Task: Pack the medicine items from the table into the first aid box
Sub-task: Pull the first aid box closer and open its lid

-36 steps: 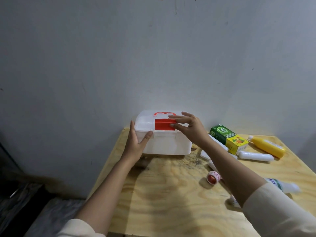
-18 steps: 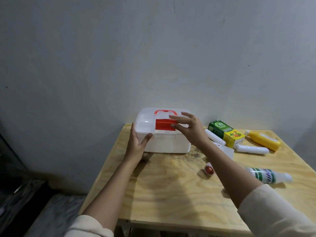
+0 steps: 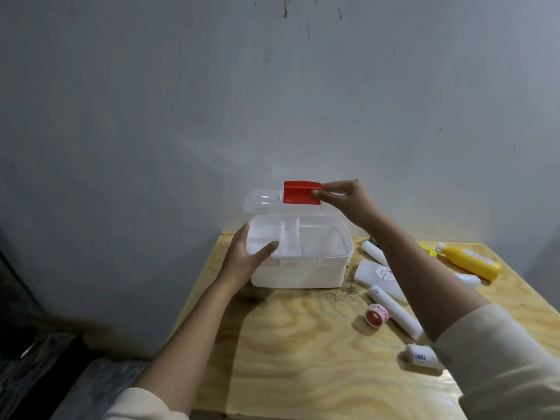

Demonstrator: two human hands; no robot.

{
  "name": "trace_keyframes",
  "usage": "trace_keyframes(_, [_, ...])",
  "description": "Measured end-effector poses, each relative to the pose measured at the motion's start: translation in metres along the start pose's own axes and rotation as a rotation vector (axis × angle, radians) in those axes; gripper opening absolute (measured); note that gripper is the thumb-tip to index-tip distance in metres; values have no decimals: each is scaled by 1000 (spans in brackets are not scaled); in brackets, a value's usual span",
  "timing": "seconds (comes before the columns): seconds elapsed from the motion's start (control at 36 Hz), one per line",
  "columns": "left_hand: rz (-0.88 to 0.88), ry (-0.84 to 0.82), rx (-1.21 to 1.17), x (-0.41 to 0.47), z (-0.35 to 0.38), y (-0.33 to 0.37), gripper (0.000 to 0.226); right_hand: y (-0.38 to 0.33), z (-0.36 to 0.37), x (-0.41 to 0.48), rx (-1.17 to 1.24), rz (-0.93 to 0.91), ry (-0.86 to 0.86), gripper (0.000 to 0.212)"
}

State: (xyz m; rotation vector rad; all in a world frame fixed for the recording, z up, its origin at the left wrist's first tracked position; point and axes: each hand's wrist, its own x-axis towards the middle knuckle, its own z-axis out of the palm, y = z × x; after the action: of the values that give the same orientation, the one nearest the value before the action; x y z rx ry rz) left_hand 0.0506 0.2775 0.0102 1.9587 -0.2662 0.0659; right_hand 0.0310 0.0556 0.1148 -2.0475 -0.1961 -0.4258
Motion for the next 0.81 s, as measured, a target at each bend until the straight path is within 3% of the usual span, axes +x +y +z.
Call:
trace_keyframes(0.17, [51,-6,-22,2,-1,-1,75,-6,2,20,19,9,135,28])
trace_keyframes(0.31, [44,-17,-14,1,-8,1,76,-6,13,36,-5,63,326,21])
trace_keyframes(0.42, [72,-32,-27,2,-11,0,78,0,17,48,12,-14,511,24])
trace_keyframes(0.58, [97,-49,-6,4,-9,-1,69,25,14,53,-31,-170,484,26])
trace_keyframes(0.64, [86,-49,-29,5,-6,-3,76,32,11,52,-43,-200,481,29])
trace_keyframes(0.72, [23,-61,-82,5,-3,-5,108,36,10,52,-68,-214,504,31])
trace_keyframes(0.81, [19,-43,-120,3,0,-4,110,39,10,52,-81,-179,515,30])
